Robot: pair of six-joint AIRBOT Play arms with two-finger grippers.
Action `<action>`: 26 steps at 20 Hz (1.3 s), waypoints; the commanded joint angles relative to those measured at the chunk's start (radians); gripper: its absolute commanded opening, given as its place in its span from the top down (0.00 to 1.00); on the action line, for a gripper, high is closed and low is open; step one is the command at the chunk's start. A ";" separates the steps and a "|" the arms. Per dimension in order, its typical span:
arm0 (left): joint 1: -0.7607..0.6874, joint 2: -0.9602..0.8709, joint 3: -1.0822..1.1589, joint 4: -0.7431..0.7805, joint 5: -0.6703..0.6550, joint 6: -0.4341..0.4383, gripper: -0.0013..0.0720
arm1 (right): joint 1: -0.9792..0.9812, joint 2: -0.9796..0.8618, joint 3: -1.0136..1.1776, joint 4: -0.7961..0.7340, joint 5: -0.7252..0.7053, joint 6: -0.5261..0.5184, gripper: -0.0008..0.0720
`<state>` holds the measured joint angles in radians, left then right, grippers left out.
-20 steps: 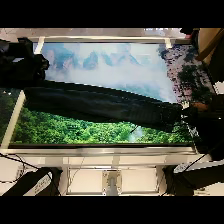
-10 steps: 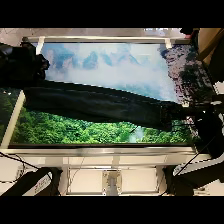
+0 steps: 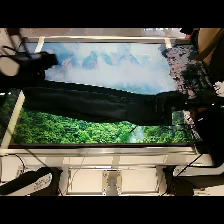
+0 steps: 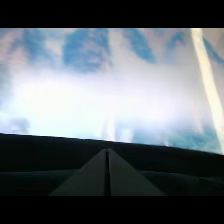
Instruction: Fold the clothes and pants, and hang the long-sleeved shirts on hangers.
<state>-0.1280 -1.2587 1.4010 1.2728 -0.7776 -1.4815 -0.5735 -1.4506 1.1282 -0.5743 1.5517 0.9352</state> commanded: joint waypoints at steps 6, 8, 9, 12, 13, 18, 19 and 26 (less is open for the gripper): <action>-0.486 -0.452 0.000 -0.278 0.039 0.189 0.95 | 0.315 0.182 0.256 -0.058 -0.152 0.392 0.92; -0.555 -0.520 0.000 -0.325 0.103 0.189 0.96 | 0.428 0.181 0.267 -0.127 -0.243 0.451 0.92; -0.579 -0.545 0.000 -0.333 0.148 0.188 0.96 | 0.478 0.175 0.267 -0.158 -0.281 0.492 0.92; -0.600 -0.573 0.000 -0.332 0.226 0.188 0.95 | 0.584 0.137 0.268 -0.168 -0.343 0.576 0.92; -0.587 -0.566 0.001 -0.332 0.221 0.188 0.95 | 0.615 0.127 0.268 -0.166 -0.371 0.577 0.92; -0.393 -0.392 0.001 -0.249 0.012 0.188 0.95 | 0.767 0.105 0.268 -0.166 -0.591 0.623 0.92; -0.330 -0.332 0.001 -0.233 -0.056 0.189 0.95 | 0.798 0.092 0.268 -0.167 -0.612 0.635 0.92; 0.071 0.062 0.000 -0.043 -0.355 0.189 0.95 | 1.093 -0.134 0.268 -0.125 -0.928 0.734 0.92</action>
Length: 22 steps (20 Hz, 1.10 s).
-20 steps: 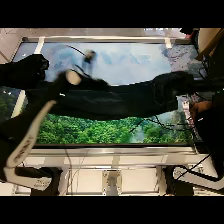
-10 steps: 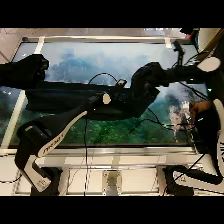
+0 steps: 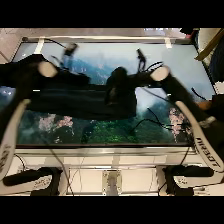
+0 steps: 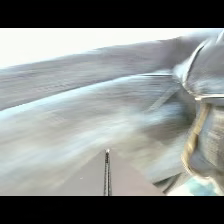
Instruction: Fold the clothes and pants, and hang the long-sleeved shirts on hangers.
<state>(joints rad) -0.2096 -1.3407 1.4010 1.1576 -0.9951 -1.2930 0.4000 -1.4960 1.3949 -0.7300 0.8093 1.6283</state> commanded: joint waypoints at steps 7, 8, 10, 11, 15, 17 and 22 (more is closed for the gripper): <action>0.337 0.279 -0.001 0.096 -0.204 0.000 0.95 | 0.312 -0.228 0.085 0.125 -0.591 0.037 0.07; 0.337 0.277 -0.002 0.095 -0.205 0.000 0.95 | 0.304 -0.224 0.114 0.122 -0.581 0.023 0.07; 0.335 0.275 -0.002 0.095 -0.207 0.000 0.95 | 0.267 -0.203 0.177 0.105 -0.528 -0.100 0.07; 0.335 0.275 -0.002 0.095 -0.208 0.000 0.95 | 0.225 -0.179 0.199 0.065 -0.449 -0.121 0.08; 0.336 0.275 -0.002 0.095 -0.215 0.000 0.95 | -0.045 -0.042 0.206 -0.268 0.089 -0.034 0.12; 0.336 0.275 -0.002 0.095 -0.215 0.000 0.95 | -0.164 0.001 0.187 -0.501 0.365 0.026 0.12; 0.336 0.275 -0.002 0.087 -0.216 -0.001 0.95 | -0.309 0.000 -0.127 -0.297 0.235 -0.082 0.06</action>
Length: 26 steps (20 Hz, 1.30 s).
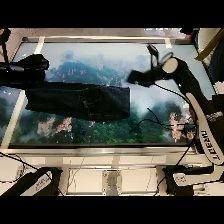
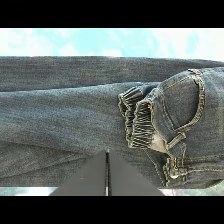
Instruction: Fold the clothes and pants, and hang the long-sleeved shirts on hangers.
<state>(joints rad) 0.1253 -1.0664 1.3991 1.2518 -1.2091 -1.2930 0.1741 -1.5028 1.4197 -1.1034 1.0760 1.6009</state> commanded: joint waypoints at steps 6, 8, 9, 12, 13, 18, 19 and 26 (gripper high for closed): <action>0.001 0.001 0.000 -0.011 -0.027 -0.001 0.95 | -0.163 -0.190 -0.332 0.710 -0.138 -0.429 0.06; 0.001 0.001 0.000 -0.011 -0.027 -0.002 0.95 | -0.144 -0.243 -0.311 0.790 -0.138 -0.474 0.06; 0.001 0.001 0.000 -0.011 -0.027 -0.002 0.95 | -0.129 -0.264 -0.299 0.790 -0.138 -0.473 0.06; 0.001 0.001 0.000 -0.011 -0.040 -0.012 0.95 | -0.065 -0.315 -0.269 0.790 -0.156 -0.467 0.06; 0.001 0.001 0.000 -0.011 -0.044 -0.011 0.95 | -0.043 -0.324 -0.260 0.790 -0.158 -0.465 0.07; 0.001 0.001 0.000 -0.010 -0.047 -0.011 0.95 | 0.043 -0.315 -0.164 0.785 -0.097 -0.471 0.73; 0.001 0.001 0.000 -0.010 -0.047 -0.011 0.95 | 0.042 -0.304 -0.137 0.772 -0.068 -0.472 0.91; -0.012 -0.004 -0.029 -0.074 -0.086 -0.011 0.95 | -0.074 -0.058 -0.093 0.168 0.294 -0.200 0.92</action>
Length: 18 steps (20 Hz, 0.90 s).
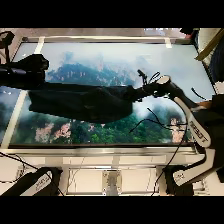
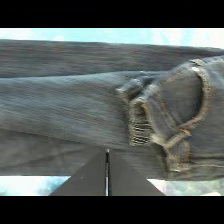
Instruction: Fold the clothes and pants, and hang the long-sleeved shirts on hangers.
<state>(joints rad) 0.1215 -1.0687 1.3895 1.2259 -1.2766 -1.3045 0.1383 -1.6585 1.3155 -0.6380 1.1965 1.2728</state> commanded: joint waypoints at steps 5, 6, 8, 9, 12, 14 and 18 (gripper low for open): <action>-0.192 -0.003 -0.219 -0.090 0.072 0.012 0.95 | -0.234 0.348 0.011 -0.391 0.384 0.160 0.92; -0.264 -0.005 -0.273 -0.090 0.154 0.028 0.95 | -0.268 0.392 0.012 -0.388 0.383 0.190 0.92; -0.428 -0.034 -0.355 -0.090 0.337 0.035 0.95 | -0.293 0.457 0.014 -0.386 0.350 0.256 0.92; -0.512 -0.068 -0.368 -0.090 0.412 0.035 0.95 | -0.284 0.468 0.017 -0.376 0.326 0.266 0.92; -0.756 -0.212 -0.367 -0.090 0.640 0.034 0.95 | -0.208 0.449 0.017 -0.360 0.189 0.335 0.92; -0.869 -0.323 -0.358 -0.090 0.753 0.033 0.95 | -0.150 0.433 0.017 -0.341 0.071 0.380 0.92; -0.905 -0.513 -0.266 -0.090 0.779 -0.053 0.96 | -0.042 0.415 0.018 -0.304 -0.031 0.411 0.92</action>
<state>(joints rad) -0.7258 -1.4567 1.0771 1.1343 -0.5819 -1.3033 0.0296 -1.2358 1.3319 -0.9676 1.2606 1.6402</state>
